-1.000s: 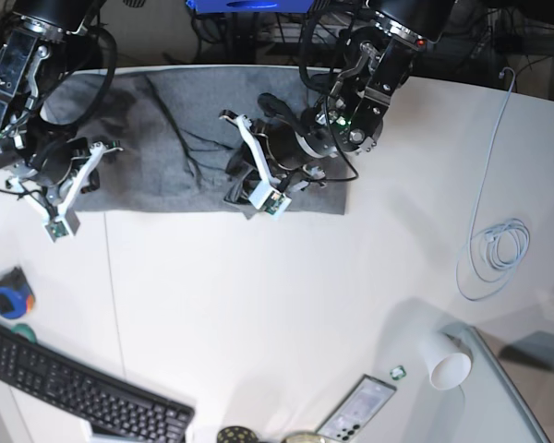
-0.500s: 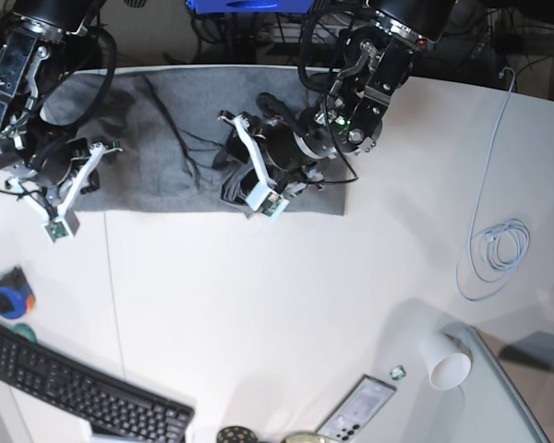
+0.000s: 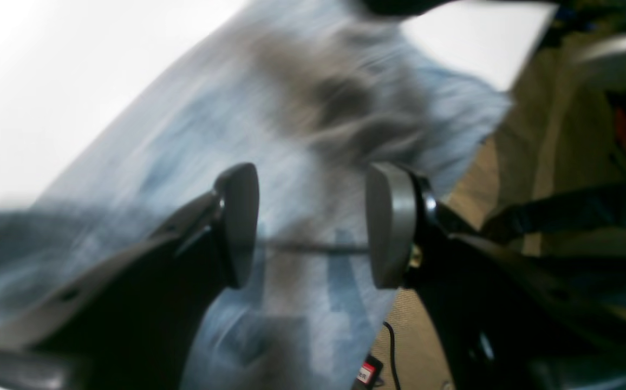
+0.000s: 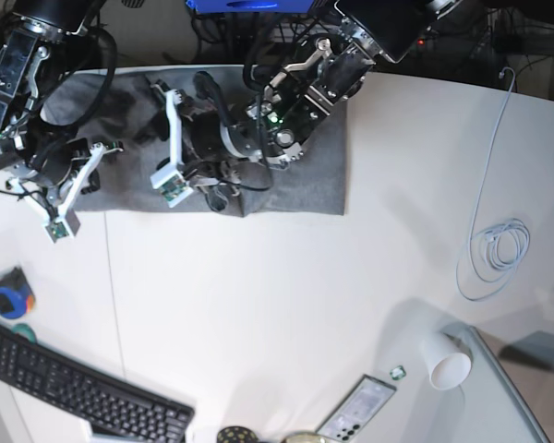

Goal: Layout the t-shirt on the table in an organized manner, then fold the t-shirt properly
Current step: 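Lift the shirt end with the left gripper and fold it toward the right gripper, then lower the folded end onto the shirt middle with the left gripper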

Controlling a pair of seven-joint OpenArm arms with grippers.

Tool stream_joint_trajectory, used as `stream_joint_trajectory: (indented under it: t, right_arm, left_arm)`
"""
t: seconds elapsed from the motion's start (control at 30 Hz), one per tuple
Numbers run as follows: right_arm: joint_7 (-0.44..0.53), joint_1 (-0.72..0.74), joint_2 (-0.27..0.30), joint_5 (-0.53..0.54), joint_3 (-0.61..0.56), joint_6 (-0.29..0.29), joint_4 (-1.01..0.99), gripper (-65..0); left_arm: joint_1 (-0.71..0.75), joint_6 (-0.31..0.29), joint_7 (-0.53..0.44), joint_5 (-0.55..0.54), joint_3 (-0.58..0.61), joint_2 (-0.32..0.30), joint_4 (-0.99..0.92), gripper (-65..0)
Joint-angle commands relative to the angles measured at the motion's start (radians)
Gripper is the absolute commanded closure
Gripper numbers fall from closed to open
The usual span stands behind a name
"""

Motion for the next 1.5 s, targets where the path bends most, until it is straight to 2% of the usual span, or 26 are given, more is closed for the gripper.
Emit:
stream_joint_trajectory:
  t: [0.0,0.13,0.17,0.2,0.27,0.3,0.4,0.47,0.57,0.73,0.9,1.2,1.3,1.47]
  right_arm:
    - [0.012,0.011,0.007,0.012,-0.001,0.004,0.016,-2.7]
    - [0.012,0.011,0.007,0.012,0.004,0.004,0.016,-2.7]
    - [0.012,0.011,0.007,0.012,0.004,0.004,0.016,-2.7]
    - [0.012,0.011,0.007,0.012,0.005,0.004,0.016,-2.7]
    - [0.012,0.009,0.007,0.012,0.005,0.004,0.016,-2.7]
    - [0.012,0.009,0.007,0.012,0.005,0.004,0.016,-2.7]
    - [0.012,0.009,0.007,0.012,0.005,0.004,0.016,-2.7]
    - [0.012,0.009,0.007,0.012,0.001,0.004,0.015,-2.7]
    - [0.012,0.013,0.007,0.012,-0.001,0.004,0.015,-2.7]
    - [0.012,0.023,0.007,0.012,0.004,0.004,0.015,-2.7]
    - [0.012,0.023,0.007,0.012,0.005,0.004,0.015,-2.7]
    - [0.012,0.023,0.002,0.012,0.005,0.004,0.015,-2.7]
    - [0.012,0.022,0.002,0.012,0.005,0.004,0.015,-2.7]
    - [0.012,0.017,0.004,0.012,0.007,0.004,0.015,-2.7]
  left_arm:
    - [-0.016,-0.001,-0.016,-0.011,0.015,0.007,0.020,-30.6]
    - [-0.021,-0.001,-0.016,-0.006,-0.016,0.000,0.077,-29.0]
    - [-0.019,0.001,-0.015,-0.002,-0.057,-0.003,0.097,-25.2]
    - [-0.010,0.001,0.003,-0.002,-0.109,-0.017,0.114,-18.4]
    - [0.012,0.001,0.059,-0.002,-0.217,-0.026,0.140,-2.0]
    - [0.016,0.001,0.091,0.000,-0.267,-0.028,0.157,0.0]
    - [0.035,0.001,0.155,0.000,-0.387,-0.056,0.172,0.0]
    - [0.048,0.001,0.155,0.000,-0.425,-0.082,0.168,0.0]
    - [0.082,0.001,0.158,0.000,-0.429,-0.103,0.169,0.0]
    - [0.127,0.001,0.158,0.000,-0.427,-0.103,0.168,0.0]
    - [0.136,0.001,0.158,0.000,-0.340,-0.106,0.166,0.0]
    - [0.061,-0.001,0.158,-0.011,-0.048,-0.100,0.168,0.0]
    - [0.053,-0.001,0.158,-0.011,-0.050,-0.100,0.185,0.0]
    - [0.070,-0.001,0.160,-0.003,-0.180,-0.111,0.202,0.0]
